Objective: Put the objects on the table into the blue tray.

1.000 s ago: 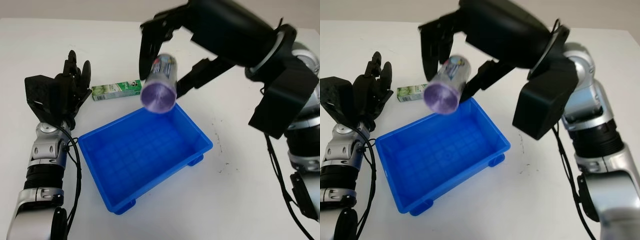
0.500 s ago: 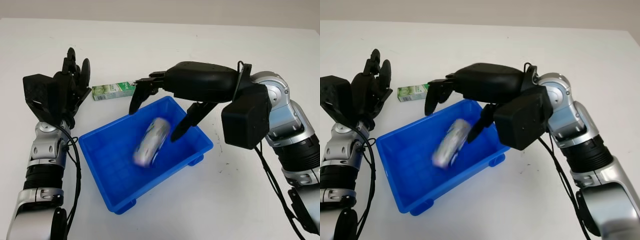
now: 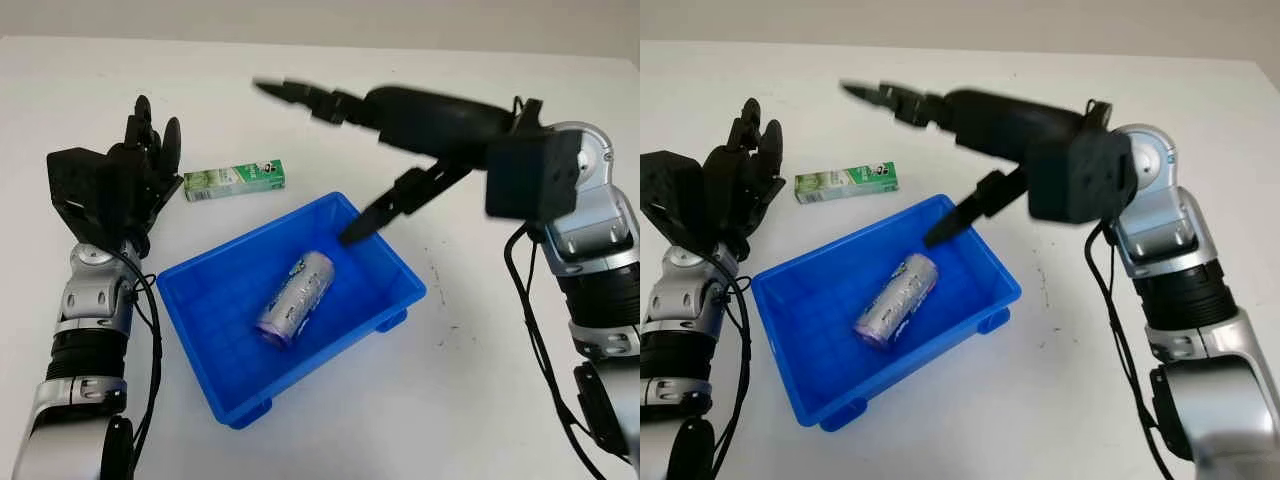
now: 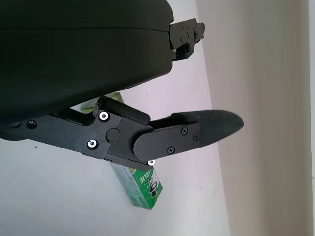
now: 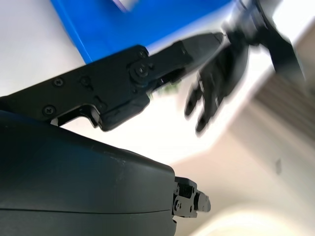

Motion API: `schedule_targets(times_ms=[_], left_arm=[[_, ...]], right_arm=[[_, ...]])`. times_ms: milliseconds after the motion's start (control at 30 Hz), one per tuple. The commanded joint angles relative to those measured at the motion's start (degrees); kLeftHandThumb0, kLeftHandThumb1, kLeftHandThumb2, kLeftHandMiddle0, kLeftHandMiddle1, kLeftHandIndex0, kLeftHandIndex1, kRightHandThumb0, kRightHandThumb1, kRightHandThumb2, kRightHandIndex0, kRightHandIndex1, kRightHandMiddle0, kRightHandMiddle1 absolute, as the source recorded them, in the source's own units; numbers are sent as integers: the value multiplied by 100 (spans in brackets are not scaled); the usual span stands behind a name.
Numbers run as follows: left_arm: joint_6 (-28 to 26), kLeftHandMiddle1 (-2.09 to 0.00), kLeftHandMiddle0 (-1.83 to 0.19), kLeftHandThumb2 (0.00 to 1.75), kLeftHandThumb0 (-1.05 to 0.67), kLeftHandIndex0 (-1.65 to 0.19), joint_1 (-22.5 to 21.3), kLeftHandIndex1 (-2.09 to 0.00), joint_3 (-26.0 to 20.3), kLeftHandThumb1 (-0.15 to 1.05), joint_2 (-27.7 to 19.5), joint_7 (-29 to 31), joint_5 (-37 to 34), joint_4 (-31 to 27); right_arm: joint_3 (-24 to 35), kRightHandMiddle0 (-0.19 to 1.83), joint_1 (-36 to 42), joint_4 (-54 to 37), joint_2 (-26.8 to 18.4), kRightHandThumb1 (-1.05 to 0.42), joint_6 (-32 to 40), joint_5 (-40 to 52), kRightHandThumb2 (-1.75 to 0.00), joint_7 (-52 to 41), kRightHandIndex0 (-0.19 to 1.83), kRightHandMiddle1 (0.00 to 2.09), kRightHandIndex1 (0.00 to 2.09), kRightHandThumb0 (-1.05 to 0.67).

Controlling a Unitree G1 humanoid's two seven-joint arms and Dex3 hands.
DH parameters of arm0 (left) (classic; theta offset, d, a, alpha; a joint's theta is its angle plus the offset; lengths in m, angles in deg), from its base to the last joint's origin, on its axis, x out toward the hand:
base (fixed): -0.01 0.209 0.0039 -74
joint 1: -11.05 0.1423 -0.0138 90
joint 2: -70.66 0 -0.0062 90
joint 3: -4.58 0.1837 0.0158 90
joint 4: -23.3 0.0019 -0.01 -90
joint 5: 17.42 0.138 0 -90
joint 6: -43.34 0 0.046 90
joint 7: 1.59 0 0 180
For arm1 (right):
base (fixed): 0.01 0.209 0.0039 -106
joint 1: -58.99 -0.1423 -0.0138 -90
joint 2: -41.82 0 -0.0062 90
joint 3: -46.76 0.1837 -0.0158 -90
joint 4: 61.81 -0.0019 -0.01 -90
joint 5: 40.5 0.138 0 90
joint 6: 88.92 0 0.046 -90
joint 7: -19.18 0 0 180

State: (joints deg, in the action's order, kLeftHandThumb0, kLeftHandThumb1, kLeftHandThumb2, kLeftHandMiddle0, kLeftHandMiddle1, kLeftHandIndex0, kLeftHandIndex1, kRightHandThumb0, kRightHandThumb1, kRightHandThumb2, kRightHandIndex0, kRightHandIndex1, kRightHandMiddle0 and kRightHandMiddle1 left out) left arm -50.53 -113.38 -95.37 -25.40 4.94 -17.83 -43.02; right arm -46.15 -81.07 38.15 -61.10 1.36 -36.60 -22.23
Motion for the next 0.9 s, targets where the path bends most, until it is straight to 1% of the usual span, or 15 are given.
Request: schedule_targets(times_ms=[0, 100, 167, 267, 300, 333, 367, 400, 467, 600, 733, 767, 800, 833, 867], left_arm=[[37, -7, 15, 59, -73, 14, 58, -7, 167, 105, -288, -17, 314, -253], [-250, -7, 12, 56, -67, 10, -22, -9, 362, 105, -602, 132, 702, -504], [-575, -6, 12, 50, -67, 10, -212, -8, 467, 105, -926, 547, 794, -677], [-1087, -17, -11, 31, -71, 11, -642, -7, 674, 105, -1432, 1303, 922, -742], [-1207, -53, -10, 25, -73, 10, -727, -6, 723, 105, -1521, 1432, 973, -748], [-1296, -74, -5, 22, -73, 10, -839, -6, 794, 105, -1625, 1579, 1034, -715], [-1421, -71, 4, 20, -73, 8, -1010, -6, 892, 105, -1755, 1802, 1094, -672], [-1506, -38, 10, 14, -73, 7, -1125, -6, 954, 104, -1843, 1961, 1131, -641], [-1511, -17, 12, 11, -73, 6, -1356, -7, 1103, 105, -2005, 2246, 1237, -520], [-1069, -10, 0, 7, -76, -5, -1918, -10, 1646, 104, -2171, 2395, 1846, -65], [-981, -13, -18, 4, -65, -14, -2479, -12, 1982, 99, -1992, 2354, 2238, 548], [-978, -89, -3, 7, -62, -18, -2588, -9, 2049, 95, -1946, 2344, 2314, 673], [-955, -120, 5, 7, -61, -20, -2730, -8, 2156, 94, -1882, 2344, 2421, 843], [-962, -135, 6, 6, -62, -22, -2863, -9, 2237, 92, -1809, 2365, 2489, 1014], [-935, -126, 6, 5, -60, -23, -2979, -8, 2316, 90, -1744, 2391, 2551, 1178]], right_arm=[[314, -14, -69, 189, 104, -100, 182, 182, -8, 277, -17, 4, 3, -76], [461, -13, -96, 430, 141, -100, 347, 175, -6, 626, -17, 5, 3, -72], [584, -13, -113, 858, 170, -99, 375, 171, -6, 855, -17, 4, 3, -70], [632, -14, -88, 1480, 190, -103, 206, -50, -7, 1334, -18, 4, 1, -70], [627, -12, -76, 1567, 197, -104, 177, -111, -8, 1451, -17, 5, 2, -71], [628, -12, -57, 1656, 202, -104, 177, -161, -9, 1555, -16, 5, 2, -72], [644, -13, -15, 1757, 218, -104, 227, -205, -12, 1694, -17, 5, 2, -72], [652, -14, 13, 1819, 231, -105, 264, -233, -17, 1791, -18, 4, 2, -74], [683, -14, 101, 1855, 309, -105, 419, -284, -20, 2075, -17, 5, 3, -77], [781, -17, 416, 1602, 526, -105, 820, -149, -28, 2356, -19, 4, 1, -70], [793, -18, 592, 1415, 623, -105, 1102, -109, -29, 2462, -19, 3, 0, -68], [799, -18, 614, 1392, 641, -105, 1136, -96, -28, 2479, -19, 3, 0, -68], [821, -18, 630, 1376, 666, -105, 1180, -65, -27, 2500, -19, 3, 0, -68], [832, -19, 644, 1341, 680, -105, 1219, -44, -27, 2515, -19, 3, 0, -67], [845, -19, 652, 1305, 693, -105, 1270, -25, -26, 2533, -19, 3, 0, -66]])
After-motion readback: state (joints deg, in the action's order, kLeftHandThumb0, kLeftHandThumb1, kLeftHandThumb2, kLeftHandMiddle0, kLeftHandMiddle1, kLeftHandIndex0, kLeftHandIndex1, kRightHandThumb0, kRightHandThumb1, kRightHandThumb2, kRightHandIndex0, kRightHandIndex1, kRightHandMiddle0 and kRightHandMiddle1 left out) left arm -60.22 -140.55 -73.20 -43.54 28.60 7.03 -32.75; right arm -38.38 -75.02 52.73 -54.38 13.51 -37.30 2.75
